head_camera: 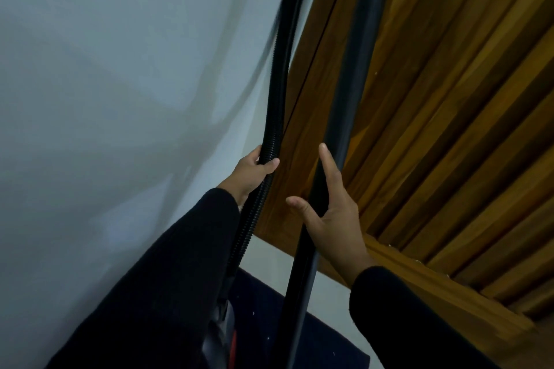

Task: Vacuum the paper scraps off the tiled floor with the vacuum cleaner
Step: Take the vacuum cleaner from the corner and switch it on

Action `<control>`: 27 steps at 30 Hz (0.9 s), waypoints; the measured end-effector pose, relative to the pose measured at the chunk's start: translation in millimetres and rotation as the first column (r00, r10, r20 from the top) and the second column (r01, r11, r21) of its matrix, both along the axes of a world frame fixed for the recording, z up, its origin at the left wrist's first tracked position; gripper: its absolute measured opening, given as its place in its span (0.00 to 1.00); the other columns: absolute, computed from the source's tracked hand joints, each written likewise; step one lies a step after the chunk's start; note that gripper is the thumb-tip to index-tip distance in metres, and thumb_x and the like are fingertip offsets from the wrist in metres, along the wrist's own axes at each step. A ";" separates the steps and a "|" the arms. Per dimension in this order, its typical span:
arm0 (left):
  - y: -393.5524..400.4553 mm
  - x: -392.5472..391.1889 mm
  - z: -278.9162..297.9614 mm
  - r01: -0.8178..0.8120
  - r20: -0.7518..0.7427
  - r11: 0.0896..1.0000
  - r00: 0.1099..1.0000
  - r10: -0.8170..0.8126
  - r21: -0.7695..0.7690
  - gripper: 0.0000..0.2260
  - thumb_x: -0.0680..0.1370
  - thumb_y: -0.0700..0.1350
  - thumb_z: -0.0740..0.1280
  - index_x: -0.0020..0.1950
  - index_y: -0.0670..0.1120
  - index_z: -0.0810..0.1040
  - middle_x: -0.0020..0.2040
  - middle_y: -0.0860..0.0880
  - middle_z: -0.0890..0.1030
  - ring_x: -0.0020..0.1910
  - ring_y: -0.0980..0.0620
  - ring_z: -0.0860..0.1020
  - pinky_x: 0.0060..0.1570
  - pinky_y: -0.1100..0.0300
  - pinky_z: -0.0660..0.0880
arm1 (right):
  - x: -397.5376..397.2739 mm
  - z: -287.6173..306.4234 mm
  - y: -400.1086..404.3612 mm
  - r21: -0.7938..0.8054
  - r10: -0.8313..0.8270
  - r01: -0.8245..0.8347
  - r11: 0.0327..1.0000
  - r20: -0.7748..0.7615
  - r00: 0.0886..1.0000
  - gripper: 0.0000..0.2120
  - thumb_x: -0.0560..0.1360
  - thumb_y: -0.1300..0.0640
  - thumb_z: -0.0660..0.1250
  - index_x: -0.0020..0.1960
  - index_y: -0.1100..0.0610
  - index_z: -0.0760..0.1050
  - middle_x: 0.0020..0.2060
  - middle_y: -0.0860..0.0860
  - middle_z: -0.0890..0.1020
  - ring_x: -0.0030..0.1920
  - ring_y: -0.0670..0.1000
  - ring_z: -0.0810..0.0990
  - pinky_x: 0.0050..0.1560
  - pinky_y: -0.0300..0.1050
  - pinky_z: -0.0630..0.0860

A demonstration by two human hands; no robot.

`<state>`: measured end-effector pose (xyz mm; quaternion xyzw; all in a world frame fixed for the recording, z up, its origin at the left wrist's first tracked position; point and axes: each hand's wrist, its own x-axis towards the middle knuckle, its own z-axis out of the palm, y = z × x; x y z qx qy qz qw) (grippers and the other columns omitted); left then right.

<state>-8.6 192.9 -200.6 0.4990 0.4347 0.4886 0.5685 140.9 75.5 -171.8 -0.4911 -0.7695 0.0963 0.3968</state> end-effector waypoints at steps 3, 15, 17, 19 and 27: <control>-2.9 2.2 12.2 -0.027 0.056 0.997 0.998 0.023 0.073 0.24 0.79 0.43 0.65 0.74 0.51 0.63 0.67 0.46 0.74 0.61 0.47 0.75 0.59 0.53 0.75 | -0.6 12.6 5.5 -0.034 0.023 -0.023 0.999 -0.016 1.000 0.37 0.77 0.53 0.68 0.70 0.30 0.47 0.60 0.23 0.56 0.57 0.13 0.55 0.54 0.12 0.55; -40.4 7.2 -5.0 -0.092 0.170 0.957 0.984 0.046 0.275 0.26 0.77 0.33 0.65 0.71 0.52 0.66 0.64 0.52 0.75 0.64 0.56 0.73 0.65 0.61 0.70 | -8.9 31.3 36.5 -0.124 -0.055 0.041 0.991 -0.115 0.992 0.29 0.80 0.43 0.60 0.77 0.37 0.53 0.73 0.44 0.63 0.67 0.41 0.57 0.65 0.43 0.57; -46.1 10.2 -4.6 -0.100 0.186 0.950 0.982 0.046 0.296 0.25 0.77 0.34 0.66 0.70 0.53 0.66 0.64 0.54 0.75 0.67 0.55 0.71 0.67 0.59 0.67 | -17.6 31.3 47.0 -0.138 -0.048 0.022 0.990 -0.185 0.982 0.32 0.77 0.41 0.66 0.77 0.36 0.55 0.71 0.45 0.63 0.69 0.44 0.59 0.65 0.45 0.59; -51.5 12.4 -4.3 -0.117 0.194 0.943 0.979 0.058 0.310 0.25 0.77 0.34 0.66 0.70 0.54 0.67 0.61 0.58 0.76 0.67 0.58 0.71 0.66 0.64 0.68 | -22.4 30.5 54.6 -0.129 -0.025 -0.009 0.992 -0.264 0.964 0.36 0.73 0.42 0.71 0.76 0.36 0.57 0.73 0.47 0.65 0.73 0.48 0.62 0.67 0.46 0.61; -58.7 26.2 -9.9 -0.179 0.279 0.941 0.955 0.097 0.286 0.26 0.77 0.33 0.65 0.62 0.63 0.69 0.64 0.55 0.75 0.66 0.59 0.72 0.63 0.64 0.71 | -28.3 43.0 62.9 0.022 0.086 -0.083 0.996 -0.256 0.963 0.39 0.70 0.55 0.76 0.74 0.39 0.61 0.66 0.35 0.67 0.69 0.42 0.67 0.68 0.47 0.70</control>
